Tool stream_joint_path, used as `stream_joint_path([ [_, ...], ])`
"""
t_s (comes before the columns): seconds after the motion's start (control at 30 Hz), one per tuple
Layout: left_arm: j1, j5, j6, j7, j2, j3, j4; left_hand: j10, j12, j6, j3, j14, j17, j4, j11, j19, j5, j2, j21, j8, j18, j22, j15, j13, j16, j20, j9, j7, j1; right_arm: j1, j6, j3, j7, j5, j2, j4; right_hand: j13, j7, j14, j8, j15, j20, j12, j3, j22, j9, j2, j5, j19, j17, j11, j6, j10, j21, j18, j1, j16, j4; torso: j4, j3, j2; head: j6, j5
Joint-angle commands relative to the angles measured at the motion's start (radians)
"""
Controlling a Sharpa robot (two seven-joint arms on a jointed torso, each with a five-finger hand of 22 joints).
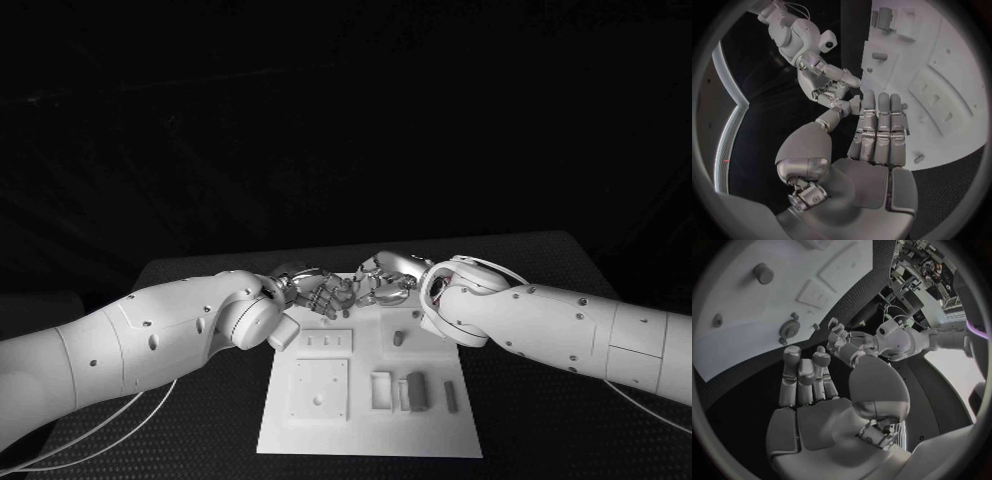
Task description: Assemble the parts on the task board
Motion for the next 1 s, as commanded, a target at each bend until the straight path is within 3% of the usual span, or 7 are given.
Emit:
stream_joint_path([
  [0.03,0.001,-0.025,0.022,-0.002,0.001,0.001,0.003,0.000,0.003,0.081,0.007,0.008,0.002,-0.001,-0.010,0.006,0.004,0.001,0.004,-0.005,-0.015,0.002,-0.001,0.002,0.000,0.000,0.003,-0.076,0.009,-0.001,-0.010,0.000,0.007,0.011,-0.003,-0.008,-0.003,-0.010,-0.007,-0.008,-0.004,0.004,-0.007,-0.001,0.009,0.000,-0.005,0.006,-0.005,-0.002,-0.018,0.196,-0.044,-0.009,0.013,-0.012,-0.008,0.004,0.0002,-0.0002,0.000,0.001,0.000],
  [0.17,0.001,-0.065,0.033,-0.012,-0.002,0.001,0.005,-0.003,0.001,0.078,0.008,0.008,0.005,0.000,-0.009,0.004,-0.013,0.002,0.004,-0.012,-0.015,0.008,-0.001,0.009,-0.004,0.000,0.009,-0.074,0.012,-0.001,-0.021,0.000,0.011,0.023,-0.009,-0.027,-0.005,-0.002,-0.019,-0.023,0.001,0.007,-0.014,0.004,0.007,0.000,-0.015,0.006,-0.014,-0.004,-0.011,0.180,-0.057,-0.018,0.013,-0.015,-0.017,0.005,0.0004,-0.0001,0.001,0.000,0.000],
  [0.37,0.001,-0.209,0.041,-0.058,-0.007,0.000,0.001,-0.013,-0.009,0.068,0.012,0.007,0.016,0.004,-0.004,-0.002,-0.116,0.011,0.001,-0.043,-0.015,0.024,0.003,0.024,-0.017,0.002,0.020,-0.065,0.026,0.000,-0.038,0.000,0.029,0.058,-0.021,-0.069,-0.006,0.002,-0.023,-0.030,0.005,0.010,-0.016,0.007,0.007,0.000,-0.016,0.006,-0.018,-0.005,-0.007,0.173,-0.062,-0.022,0.013,-0.014,-0.021,0.004,0.0008,0.0000,0.000,-0.003,0.001],
  [0.47,0.001,-0.260,0.018,-0.083,-0.007,-0.002,0.001,-0.008,-0.008,0.070,0.007,0.022,0.028,0.005,-0.006,0.013,-0.145,0.013,0.015,-0.056,-0.014,0.043,-0.002,0.033,-0.012,-0.006,0.022,-0.063,0.028,0.002,-0.048,0.004,0.042,0.087,-0.027,-0.094,-0.006,0.004,-0.025,-0.034,0.006,0.010,-0.016,0.008,0.007,-0.001,-0.016,0.006,-0.019,-0.005,-0.006,0.169,-0.064,-0.023,0.013,-0.012,-0.022,0.003,0.0009,0.0000,0.000,-0.006,0.005],
  [0.6,0.002,-0.311,0.008,-0.122,-0.008,-0.005,-0.001,0.016,0.016,0.082,-0.004,0.059,0.079,0.003,-0.020,0.051,-0.118,0.014,0.076,-0.075,-0.009,0.121,-0.033,0.064,0.086,-0.036,0.030,-0.065,0.030,0.016,-0.046,0.009,0.052,0.117,-0.021,-0.139,-0.006,0.005,-0.026,-0.035,0.007,0.011,-0.017,0.009,0.007,-0.001,-0.016,0.006,-0.021,-0.005,-0.005,0.168,-0.065,-0.024,0.013,-0.010,-0.023,0.002,0.0013,0.0003,0.000,-0.010,0.008],
  [0.8,0.002,-0.411,0.031,-0.211,-0.001,-0.015,0.004,0.065,0.162,0.110,-0.001,0.101,0.115,-0.001,-0.070,0.112,0.020,-0.012,0.171,-0.083,0.002,0.238,-0.078,0.182,0.268,-0.079,0.057,-0.079,0.025,0.026,-0.045,0.023,0.062,0.134,-0.011,-0.203,-0.006,0.006,-0.027,-0.037,0.008,0.012,-0.017,0.009,0.007,-0.001,-0.016,0.006,-0.022,-0.005,-0.004,0.167,-0.066,-0.025,0.013,-0.010,-0.024,0.001,0.0014,0.0002,0.000,-0.019,0.008],
  [1.0,0.002,-0.480,0.035,-0.301,0.015,-0.041,0.009,0.067,0.309,0.122,0.010,0.111,0.089,0.000,-0.089,0.148,0.041,-0.020,0.228,-0.098,0.012,0.326,-0.099,0.285,0.431,-0.101,0.084,-0.094,0.023,0.026,-0.041,0.058,0.067,0.146,-0.008,-0.236,-0.006,0.006,-0.028,-0.038,0.009,0.012,-0.018,0.009,0.008,-0.001,-0.015,0.006,-0.023,-0.005,-0.003,0.166,-0.067,-0.026,0.013,-0.009,-0.024,0.000,0.0003,0.0013,0.000,-0.030,0.010],
])
